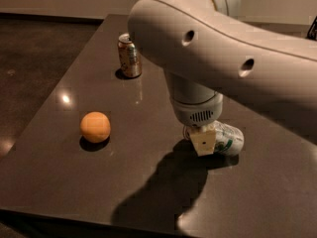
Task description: Knock 7up can over
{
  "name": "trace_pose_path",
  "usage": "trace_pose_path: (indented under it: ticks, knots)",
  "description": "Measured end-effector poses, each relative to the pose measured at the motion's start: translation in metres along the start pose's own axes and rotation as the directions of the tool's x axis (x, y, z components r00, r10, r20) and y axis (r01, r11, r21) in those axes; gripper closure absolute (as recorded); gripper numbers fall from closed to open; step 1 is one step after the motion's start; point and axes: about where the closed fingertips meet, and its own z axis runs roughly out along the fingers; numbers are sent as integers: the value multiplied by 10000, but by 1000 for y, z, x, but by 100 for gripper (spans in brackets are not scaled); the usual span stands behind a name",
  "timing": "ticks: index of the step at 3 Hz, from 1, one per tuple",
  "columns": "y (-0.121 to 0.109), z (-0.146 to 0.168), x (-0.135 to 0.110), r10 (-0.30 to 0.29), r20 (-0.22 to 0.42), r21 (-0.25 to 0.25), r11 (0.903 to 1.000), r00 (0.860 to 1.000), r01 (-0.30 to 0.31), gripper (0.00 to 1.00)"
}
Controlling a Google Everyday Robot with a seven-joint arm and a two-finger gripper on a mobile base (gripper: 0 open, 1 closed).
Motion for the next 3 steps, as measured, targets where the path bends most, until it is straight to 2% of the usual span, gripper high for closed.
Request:
trace_pose_path:
  ticks: [2,3]
  knots:
    - [-5,20,-6,64,-10,-336,9994,10000,-64,12]
    - [-6,28,-7,125,73,-502,9987,9999,-121,0]
